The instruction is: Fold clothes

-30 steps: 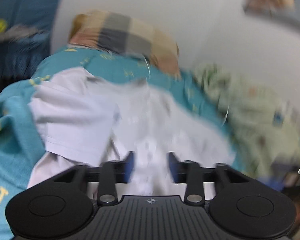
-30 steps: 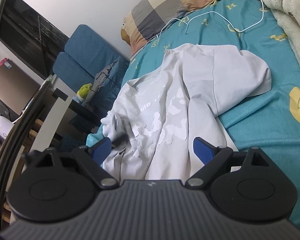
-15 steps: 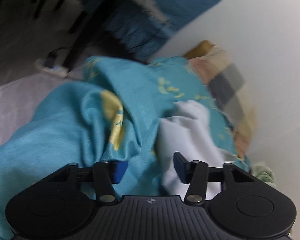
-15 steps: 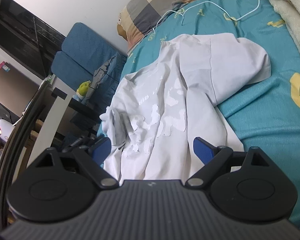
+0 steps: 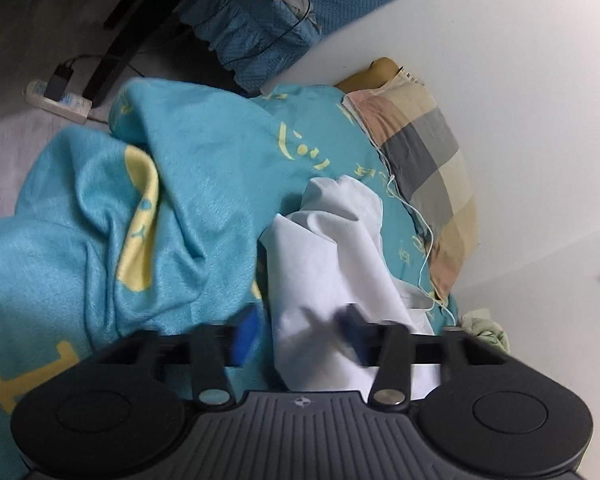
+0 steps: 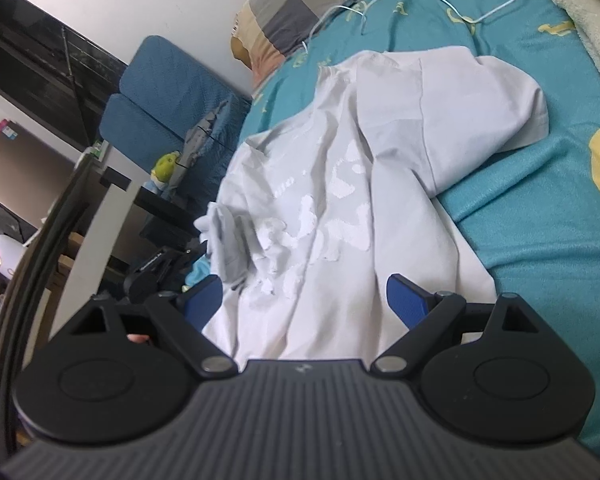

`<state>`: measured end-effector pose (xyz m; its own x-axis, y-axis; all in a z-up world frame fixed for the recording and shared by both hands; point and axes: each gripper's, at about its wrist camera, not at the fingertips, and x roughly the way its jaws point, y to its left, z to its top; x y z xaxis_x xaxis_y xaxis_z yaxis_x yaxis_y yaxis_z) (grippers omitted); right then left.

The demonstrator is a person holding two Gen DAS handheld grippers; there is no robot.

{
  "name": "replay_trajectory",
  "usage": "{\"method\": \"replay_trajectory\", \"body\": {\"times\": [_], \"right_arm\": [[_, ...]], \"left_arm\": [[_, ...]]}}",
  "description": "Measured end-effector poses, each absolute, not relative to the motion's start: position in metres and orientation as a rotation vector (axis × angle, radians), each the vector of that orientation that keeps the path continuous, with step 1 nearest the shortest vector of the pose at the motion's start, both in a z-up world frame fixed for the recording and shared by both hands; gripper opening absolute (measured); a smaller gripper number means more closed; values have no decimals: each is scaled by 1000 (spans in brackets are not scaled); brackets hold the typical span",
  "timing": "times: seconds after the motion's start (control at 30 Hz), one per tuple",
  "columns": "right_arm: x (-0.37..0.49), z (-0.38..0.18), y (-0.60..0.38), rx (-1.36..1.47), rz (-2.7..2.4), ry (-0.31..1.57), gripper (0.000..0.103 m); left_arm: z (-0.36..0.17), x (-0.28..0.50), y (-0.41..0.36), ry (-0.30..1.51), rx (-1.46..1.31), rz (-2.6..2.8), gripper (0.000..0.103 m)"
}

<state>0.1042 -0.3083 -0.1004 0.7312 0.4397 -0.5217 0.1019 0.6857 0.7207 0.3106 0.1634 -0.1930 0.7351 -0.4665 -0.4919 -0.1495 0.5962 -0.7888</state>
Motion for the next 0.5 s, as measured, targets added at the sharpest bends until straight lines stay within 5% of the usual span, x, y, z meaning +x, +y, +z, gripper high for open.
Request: {"method": "replay_trajectory", "body": {"times": [0.03, 0.13, 0.5], "right_arm": [[105, -101, -308, 808, 208, 747, 90], [106, -101, -306, 800, 207, 748, 90], [108, -102, -307, 771, 197, 730, 90]], "left_arm": [[-190, 311, 163, 730, -930, -213, 10], [-172, 310, 168, 658, -943, -243, 6], [-63, 348, 235, 422, -795, -120, 4]]}}
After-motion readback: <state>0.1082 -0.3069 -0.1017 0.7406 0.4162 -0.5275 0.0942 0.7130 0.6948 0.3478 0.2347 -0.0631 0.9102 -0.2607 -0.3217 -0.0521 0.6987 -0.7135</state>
